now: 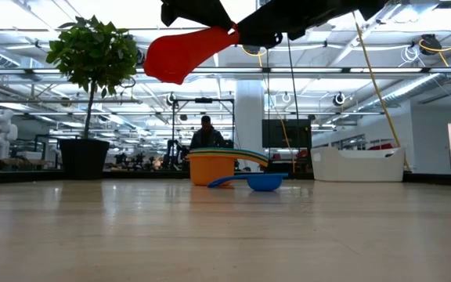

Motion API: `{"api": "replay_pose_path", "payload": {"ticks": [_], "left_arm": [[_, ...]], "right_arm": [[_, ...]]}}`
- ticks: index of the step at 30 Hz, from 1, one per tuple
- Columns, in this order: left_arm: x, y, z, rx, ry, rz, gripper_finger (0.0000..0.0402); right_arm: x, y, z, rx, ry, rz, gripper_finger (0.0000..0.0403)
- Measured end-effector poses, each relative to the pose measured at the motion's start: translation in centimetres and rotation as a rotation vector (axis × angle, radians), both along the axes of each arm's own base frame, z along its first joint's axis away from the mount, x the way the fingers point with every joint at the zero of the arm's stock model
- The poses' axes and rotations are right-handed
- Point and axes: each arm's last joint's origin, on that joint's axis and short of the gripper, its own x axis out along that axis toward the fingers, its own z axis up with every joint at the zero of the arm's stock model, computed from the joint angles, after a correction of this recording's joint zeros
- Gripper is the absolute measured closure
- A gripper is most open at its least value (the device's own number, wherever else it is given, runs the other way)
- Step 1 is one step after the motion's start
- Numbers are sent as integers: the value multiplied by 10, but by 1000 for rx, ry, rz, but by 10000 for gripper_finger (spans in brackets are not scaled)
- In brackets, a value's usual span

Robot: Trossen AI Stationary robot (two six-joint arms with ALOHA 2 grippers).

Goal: Nest measuring cups in basket
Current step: Stack the red measuring cup into the light blue measuring cup

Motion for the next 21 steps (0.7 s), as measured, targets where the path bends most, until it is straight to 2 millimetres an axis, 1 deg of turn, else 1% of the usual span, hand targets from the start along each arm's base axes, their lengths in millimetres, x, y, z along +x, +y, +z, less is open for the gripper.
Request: {"api": "replay_pose_path", "payload": {"ticks": [6,21], "left_arm": [[0,0,0,-1,0,0,397],[0,-1,0,-9,2,-10,395]], "right_arm": [[1,0,3,4,-32,3,230],[1,0,3,-17,-33,11,360]]}}
